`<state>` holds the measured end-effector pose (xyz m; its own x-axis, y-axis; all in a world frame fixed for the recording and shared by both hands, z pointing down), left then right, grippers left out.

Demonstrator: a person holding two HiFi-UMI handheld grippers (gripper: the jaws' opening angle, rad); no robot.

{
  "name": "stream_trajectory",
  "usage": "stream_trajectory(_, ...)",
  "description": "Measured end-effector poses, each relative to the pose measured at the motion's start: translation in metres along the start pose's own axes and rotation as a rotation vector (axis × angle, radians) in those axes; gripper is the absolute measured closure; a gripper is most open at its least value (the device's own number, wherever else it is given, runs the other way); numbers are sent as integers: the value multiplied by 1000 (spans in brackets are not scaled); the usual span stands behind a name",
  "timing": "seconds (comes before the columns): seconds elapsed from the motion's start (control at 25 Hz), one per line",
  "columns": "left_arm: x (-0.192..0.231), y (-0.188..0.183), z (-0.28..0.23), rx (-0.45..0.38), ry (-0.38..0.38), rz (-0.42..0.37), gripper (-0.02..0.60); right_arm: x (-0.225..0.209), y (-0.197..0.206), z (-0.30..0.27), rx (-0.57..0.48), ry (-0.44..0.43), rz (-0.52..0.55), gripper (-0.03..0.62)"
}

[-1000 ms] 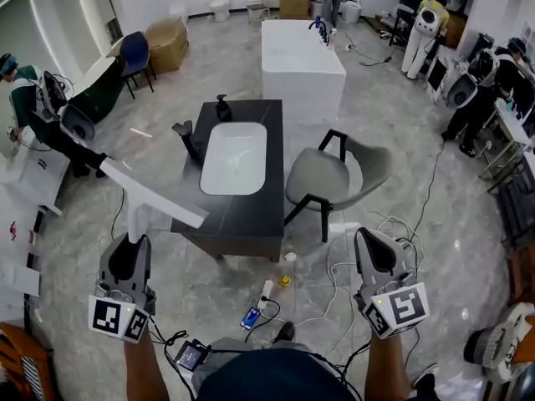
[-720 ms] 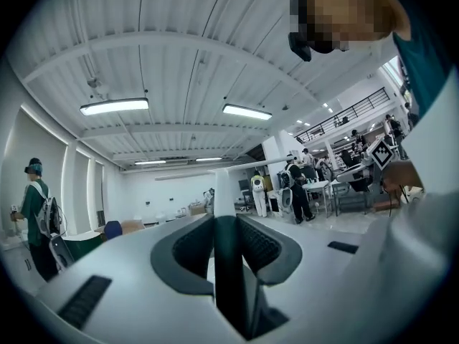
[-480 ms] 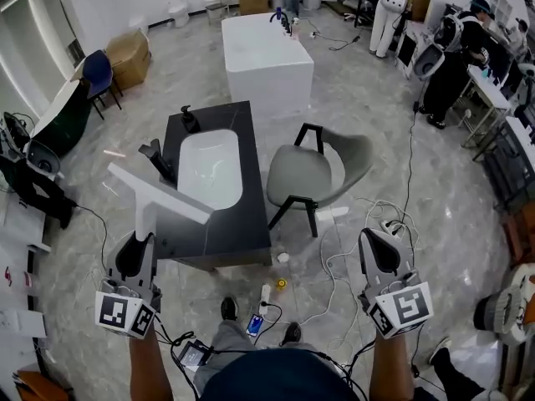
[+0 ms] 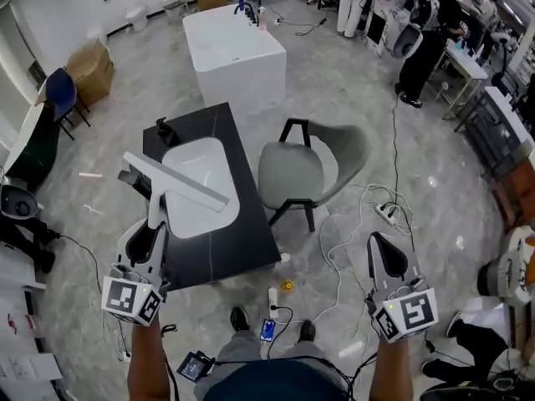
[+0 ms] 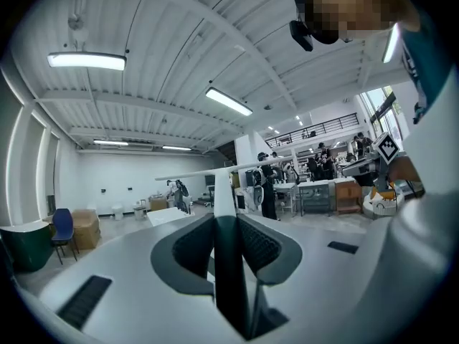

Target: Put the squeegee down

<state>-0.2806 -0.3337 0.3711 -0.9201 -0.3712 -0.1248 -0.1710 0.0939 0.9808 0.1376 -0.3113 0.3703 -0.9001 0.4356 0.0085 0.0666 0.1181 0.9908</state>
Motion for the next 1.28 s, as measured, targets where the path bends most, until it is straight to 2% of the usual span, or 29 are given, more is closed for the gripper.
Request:
stream_trajectory(0.36, 16, 78, -82, 74, 54, 69, 489, -4, 48, -36, 77, 56, -11, 583)
stream_trajectory(1.04, -2, 240, -197, 298, 113, 162, 488, -7, 148, -68, 263, 46, -41, 583)
stream_trajectory(1.28, -12, 280, -226, 355, 125, 192, 488, -7, 173, -70, 304, 41, -57, 583)
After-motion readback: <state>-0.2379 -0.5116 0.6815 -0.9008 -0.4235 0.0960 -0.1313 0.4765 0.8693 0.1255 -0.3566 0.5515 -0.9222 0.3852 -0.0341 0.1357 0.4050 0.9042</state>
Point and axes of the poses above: the fingertips, and each gripper's own axes: z backward along the fingers, x to its left, y out of its underside, the point moved 3 cm from there along z, backward along the fingers, and after that the axes turned 1 degree about -z, right-handed, at the moved point
